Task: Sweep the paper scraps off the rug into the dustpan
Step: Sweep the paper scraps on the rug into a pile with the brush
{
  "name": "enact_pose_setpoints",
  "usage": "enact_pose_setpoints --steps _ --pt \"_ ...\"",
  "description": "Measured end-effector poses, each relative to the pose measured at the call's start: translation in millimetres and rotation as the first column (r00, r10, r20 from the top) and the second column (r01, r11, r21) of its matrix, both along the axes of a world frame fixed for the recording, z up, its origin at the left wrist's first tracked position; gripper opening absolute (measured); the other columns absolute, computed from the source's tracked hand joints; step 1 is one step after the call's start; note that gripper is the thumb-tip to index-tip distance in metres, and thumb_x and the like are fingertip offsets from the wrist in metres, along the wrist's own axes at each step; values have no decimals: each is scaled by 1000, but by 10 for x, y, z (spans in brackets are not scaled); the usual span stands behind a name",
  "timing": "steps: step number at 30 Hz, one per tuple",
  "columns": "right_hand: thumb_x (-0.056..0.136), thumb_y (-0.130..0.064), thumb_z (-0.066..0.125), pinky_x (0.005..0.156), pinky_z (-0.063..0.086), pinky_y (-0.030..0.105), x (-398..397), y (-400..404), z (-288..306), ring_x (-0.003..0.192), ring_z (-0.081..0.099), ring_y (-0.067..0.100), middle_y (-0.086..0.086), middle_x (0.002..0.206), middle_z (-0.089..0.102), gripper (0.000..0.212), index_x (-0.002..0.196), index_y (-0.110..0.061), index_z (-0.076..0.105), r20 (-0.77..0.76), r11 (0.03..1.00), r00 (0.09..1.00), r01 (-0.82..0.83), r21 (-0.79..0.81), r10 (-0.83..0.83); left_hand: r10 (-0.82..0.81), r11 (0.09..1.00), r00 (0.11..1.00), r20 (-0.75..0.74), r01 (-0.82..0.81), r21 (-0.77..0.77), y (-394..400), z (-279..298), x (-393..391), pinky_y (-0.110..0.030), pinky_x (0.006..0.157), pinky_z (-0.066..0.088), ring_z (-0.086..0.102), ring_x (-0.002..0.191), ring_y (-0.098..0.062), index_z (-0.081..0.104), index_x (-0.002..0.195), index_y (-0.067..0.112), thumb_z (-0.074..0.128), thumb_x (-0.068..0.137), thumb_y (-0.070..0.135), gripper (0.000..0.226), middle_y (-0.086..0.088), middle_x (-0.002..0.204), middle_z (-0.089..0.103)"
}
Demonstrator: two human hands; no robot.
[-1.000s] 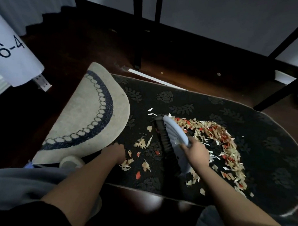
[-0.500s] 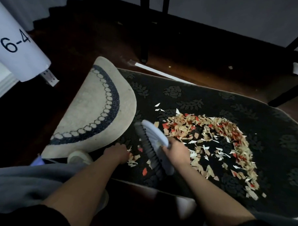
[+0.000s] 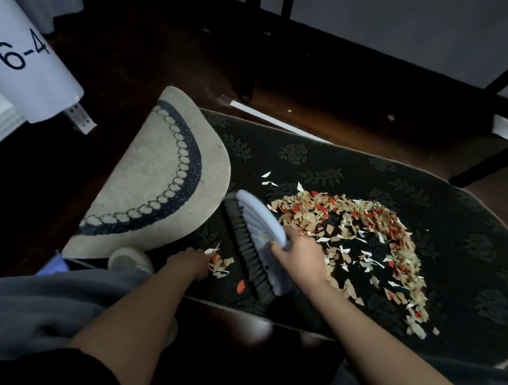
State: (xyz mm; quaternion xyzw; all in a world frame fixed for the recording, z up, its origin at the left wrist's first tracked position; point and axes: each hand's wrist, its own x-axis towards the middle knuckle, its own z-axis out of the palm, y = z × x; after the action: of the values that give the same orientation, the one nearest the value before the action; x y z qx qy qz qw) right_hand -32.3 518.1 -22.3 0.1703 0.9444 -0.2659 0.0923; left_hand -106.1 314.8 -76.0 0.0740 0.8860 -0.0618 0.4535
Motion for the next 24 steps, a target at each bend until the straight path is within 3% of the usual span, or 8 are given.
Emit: enact_pose_setpoints --steps 7,11,14,16,18,21,24 --pt "90 -41 49 70 50 32 -59 -675 -169 86 66 30 6 96 69 35 120 -24 54 87 960 961 -269 74 262 -69 984 994 83 82 -159 -266 -102 72 -43 114 29 27 140 -32 19 152 14 37 98 27 58 -12 154 24" --pt "94 -40 45 63 49 30 -103 -553 -309 80 66 27 4 94 68 34 120 -20 52 103 952 964 -258 165 244 -101 984 992 79 111 -142 -335 -207 150 -43 114 29 29 139 -32 24 150 16 40 95 24 58 -11 153 26" --pt "95 -39 46 42 34 20 -57 -276 -332 61 58 17 -3 80 59 32 118 -18 52 124 968 981 -173 180 152 -111 982 991 68 120 -144 -353 -257 216 -44 113 29 30 139 -30 24 150 17 39 93 23 59 -9 154 25" --pt "95 -41 49 37 29 17 -14 -110 -316 53 52 14 -6 75 55 32 115 -17 54 114 975 991 -98 200 76 -117 982 991 59 125 -141 -345 -272 235 -44 113 28 30 140 -30 23 151 17 36 94 22 58 -10 155 24" --pt "93 -42 52 40 37 21 12 6 -274 55 56 17 -4 73 58 32 112 -16 55 76 976 996 -55 210 40 -118 985 991 55 124 -117 -328 -295 240 -45 113 27 29 140 -30 22 151 17 34 95 22 58 -10 156 22" --pt "91 -39 55 40 32 15 10 -30 -156 56 54 13 -7 72 57 32 115 -18 57 11 984 996 -91 156 91 -111 989 991 72 118 -88 -325 -297 247 -45 113 27 27 142 -29 22 151 18 38 94 19 60 -6 158 17" --pt "90 -41 54 56 52 23 -20 -283 -70 66 64 15 -5 83 68 38 124 -26 55 -49 960 964 -256 113 263 -102 987 993 61 109 -121 -355 -276 236 -43 112 27 28 141 -29 26 149 17 38 96 22 55 -7 157 18"
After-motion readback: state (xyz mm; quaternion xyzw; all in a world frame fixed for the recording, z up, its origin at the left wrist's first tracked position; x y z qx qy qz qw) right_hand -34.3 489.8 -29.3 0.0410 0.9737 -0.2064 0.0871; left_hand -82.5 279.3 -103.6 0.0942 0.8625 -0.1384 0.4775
